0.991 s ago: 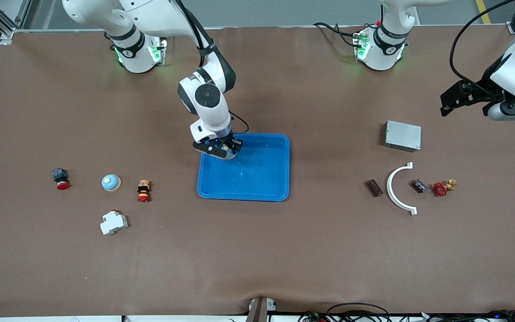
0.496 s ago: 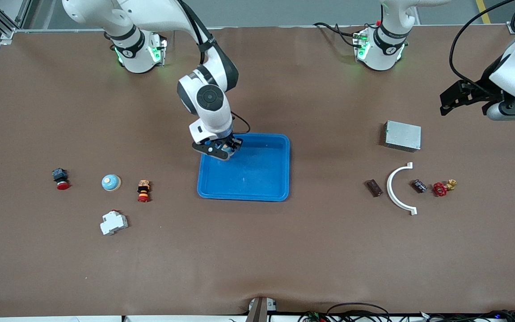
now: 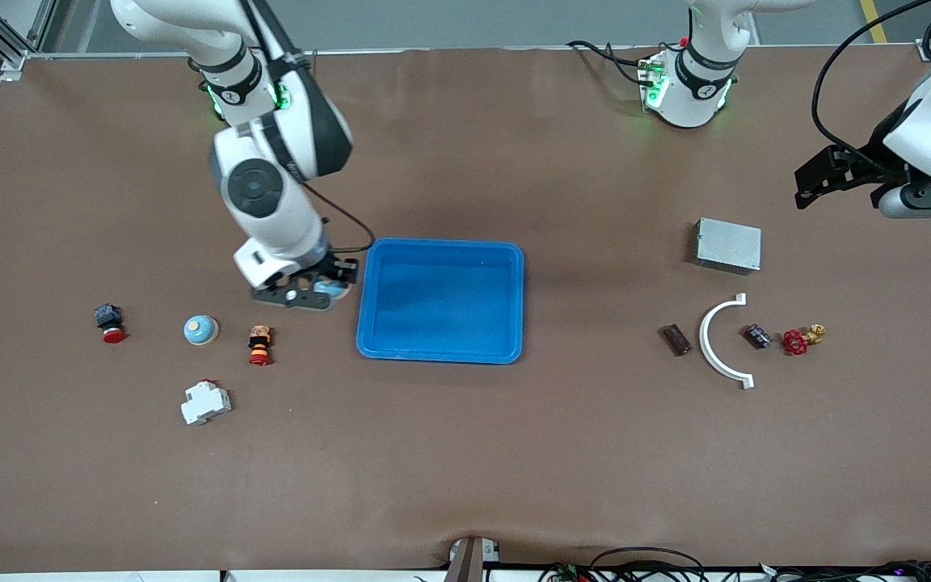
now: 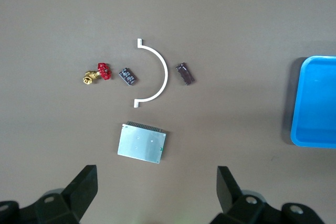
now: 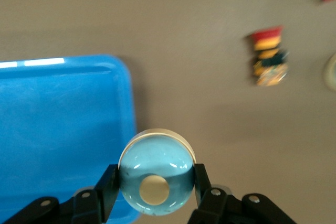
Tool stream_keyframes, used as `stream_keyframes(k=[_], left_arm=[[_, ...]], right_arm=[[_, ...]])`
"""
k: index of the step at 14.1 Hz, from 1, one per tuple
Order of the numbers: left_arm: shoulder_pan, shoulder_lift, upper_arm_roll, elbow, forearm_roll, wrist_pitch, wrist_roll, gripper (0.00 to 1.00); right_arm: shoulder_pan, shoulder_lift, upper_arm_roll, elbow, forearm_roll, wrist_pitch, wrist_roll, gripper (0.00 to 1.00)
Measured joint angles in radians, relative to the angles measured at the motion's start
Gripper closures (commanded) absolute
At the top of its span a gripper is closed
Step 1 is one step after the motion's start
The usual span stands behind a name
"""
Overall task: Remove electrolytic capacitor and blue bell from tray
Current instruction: 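Carry the bell beside the first bell with the right gripper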
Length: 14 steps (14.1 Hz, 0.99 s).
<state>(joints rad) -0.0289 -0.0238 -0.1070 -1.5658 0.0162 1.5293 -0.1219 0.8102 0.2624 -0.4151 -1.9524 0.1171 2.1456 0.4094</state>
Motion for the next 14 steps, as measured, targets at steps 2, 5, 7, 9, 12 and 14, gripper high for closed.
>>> stream_keyframes(k=[2,5,7,9,12,14], left_arm=[[0.000,0.000,0.000,-0.004,0.009,0.000,0.000,0.00],[0.000,0.000,0.000,-0.006,0.011,0.000,0.000,0.00],[0.000,0.000,-0.001,-0.007,0.011,0.000,0.000,0.00],[-0.001,0.000,-0.001,-0.007,0.011,0.000,0.000,0.00],[-0.001,0.000,-0.001,-0.006,0.011,0.000,0.000,0.00],[0.000,0.000,-0.001,-0.007,0.011,0.000,0.000,0.00]], right_arm=[[-0.018,-0.006,-0.068,-0.004,0.000,-0.004,-0.169,1.00],[-0.098,-0.006,-0.133,-0.011,-0.001,-0.011,-0.463,1.00],[-0.192,-0.006,-0.142,-0.014,-0.001,-0.010,-0.656,1.00],[-0.271,-0.006,-0.143,-0.015,-0.001,0.007,-0.816,1.00],[-0.337,0.019,-0.142,-0.012,-0.001,0.050,-0.991,1.00],[-0.349,0.058,-0.140,0.011,0.000,0.058,-1.055,1.00]])
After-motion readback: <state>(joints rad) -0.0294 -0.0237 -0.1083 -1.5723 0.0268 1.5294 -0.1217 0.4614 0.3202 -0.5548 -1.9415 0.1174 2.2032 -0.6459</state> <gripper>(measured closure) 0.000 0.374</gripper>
